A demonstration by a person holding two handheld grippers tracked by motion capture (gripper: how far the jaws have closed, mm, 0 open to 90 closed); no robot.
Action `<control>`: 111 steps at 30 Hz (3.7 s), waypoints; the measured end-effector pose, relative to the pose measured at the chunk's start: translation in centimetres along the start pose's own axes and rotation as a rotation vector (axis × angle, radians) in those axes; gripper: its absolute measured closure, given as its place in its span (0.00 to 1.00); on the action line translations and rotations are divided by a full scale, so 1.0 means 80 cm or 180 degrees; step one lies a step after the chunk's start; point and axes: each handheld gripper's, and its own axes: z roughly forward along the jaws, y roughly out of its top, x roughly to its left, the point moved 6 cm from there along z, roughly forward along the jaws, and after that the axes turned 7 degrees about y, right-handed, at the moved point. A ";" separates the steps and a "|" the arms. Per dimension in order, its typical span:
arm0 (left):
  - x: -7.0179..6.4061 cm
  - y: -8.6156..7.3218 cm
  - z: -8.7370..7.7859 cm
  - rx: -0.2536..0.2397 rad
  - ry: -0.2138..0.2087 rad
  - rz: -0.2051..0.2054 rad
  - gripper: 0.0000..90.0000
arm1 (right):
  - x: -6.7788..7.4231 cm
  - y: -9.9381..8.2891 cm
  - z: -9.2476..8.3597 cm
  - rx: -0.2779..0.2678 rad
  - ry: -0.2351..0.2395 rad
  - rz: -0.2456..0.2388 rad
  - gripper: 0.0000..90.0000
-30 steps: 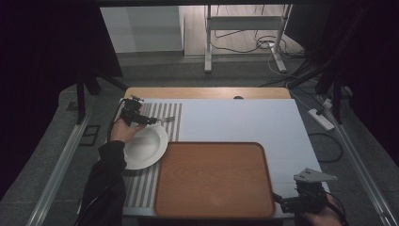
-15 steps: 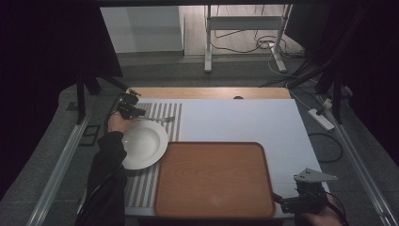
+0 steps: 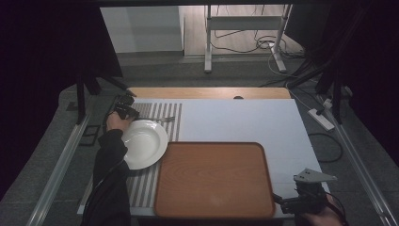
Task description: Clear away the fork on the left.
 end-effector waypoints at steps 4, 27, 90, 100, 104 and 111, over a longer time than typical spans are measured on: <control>-0.002 -0.006 -0.004 0.0096 -0.0179 -0.0030 0.99 | 0.000 0.000 0.000 0.0005 -0.0006 -0.0002 0.00; -0.008 -0.010 -0.025 0.0134 -0.0274 0.0168 0.90 | 0.001 0.000 0.001 0.0038 -0.0009 -0.0020 0.00; -0.099 0.033 -0.004 -0.0124 -0.0569 0.1174 0.95 | 0.001 -0.001 0.001 0.0027 0.0019 -0.0010 0.00; -0.147 0.054 -0.007 -0.0130 -0.0610 0.1359 0.95 | 0.001 -0.002 0.000 0.0027 0.0020 -0.0024 0.00; -0.164 0.060 -0.013 -0.0133 -0.0645 0.1415 0.95 | 0.001 -0.001 0.000 0.0028 0.0022 -0.0025 0.00; -0.191 0.064 -0.024 -0.0068 -0.0696 0.1513 0.95 | 0.001 -0.001 0.000 0.0027 0.0021 -0.0030 0.00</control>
